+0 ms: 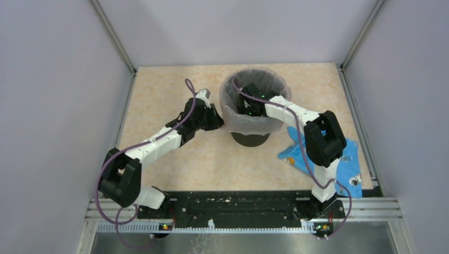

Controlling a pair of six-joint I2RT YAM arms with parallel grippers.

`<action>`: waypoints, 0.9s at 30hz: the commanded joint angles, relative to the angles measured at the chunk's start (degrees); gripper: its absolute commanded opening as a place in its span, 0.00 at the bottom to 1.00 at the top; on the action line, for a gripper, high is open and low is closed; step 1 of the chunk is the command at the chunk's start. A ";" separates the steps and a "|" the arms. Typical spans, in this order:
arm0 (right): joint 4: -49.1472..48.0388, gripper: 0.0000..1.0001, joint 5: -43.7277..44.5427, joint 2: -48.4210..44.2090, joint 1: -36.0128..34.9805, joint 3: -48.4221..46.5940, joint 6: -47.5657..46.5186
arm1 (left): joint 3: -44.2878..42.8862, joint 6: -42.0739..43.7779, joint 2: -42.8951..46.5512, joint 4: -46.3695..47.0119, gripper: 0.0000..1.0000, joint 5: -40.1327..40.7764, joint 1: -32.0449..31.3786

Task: Put the trash bags into the trash bin

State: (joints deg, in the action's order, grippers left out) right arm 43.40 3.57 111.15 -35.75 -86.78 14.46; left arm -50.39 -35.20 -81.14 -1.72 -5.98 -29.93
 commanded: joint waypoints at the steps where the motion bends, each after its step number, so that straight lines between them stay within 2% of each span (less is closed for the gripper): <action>1: -0.20 0.61 0.84 -5.34 0.29 0.88 0.92 | -2.58 1.54 0.32 -0.24 0.32 1.48 0.55; 14: 0.43 0.61 0.33 -8.48 0.24 0.27 1.19 | -3.72 4.36 3.08 -3.90 0.39 5.09 1.62; 27: 2.22 0.61 0.82 -12.57 0.27 -2.07 1.62 | -4.95 4.75 3.77 -5.07 0.41 4.68 1.56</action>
State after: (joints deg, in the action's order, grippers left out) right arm 44.71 3.60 102.00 -35.75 -86.35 15.31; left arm -53.08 -31.35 -79.26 -7.49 -1.80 -28.53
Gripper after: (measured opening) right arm 0.607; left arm 0.409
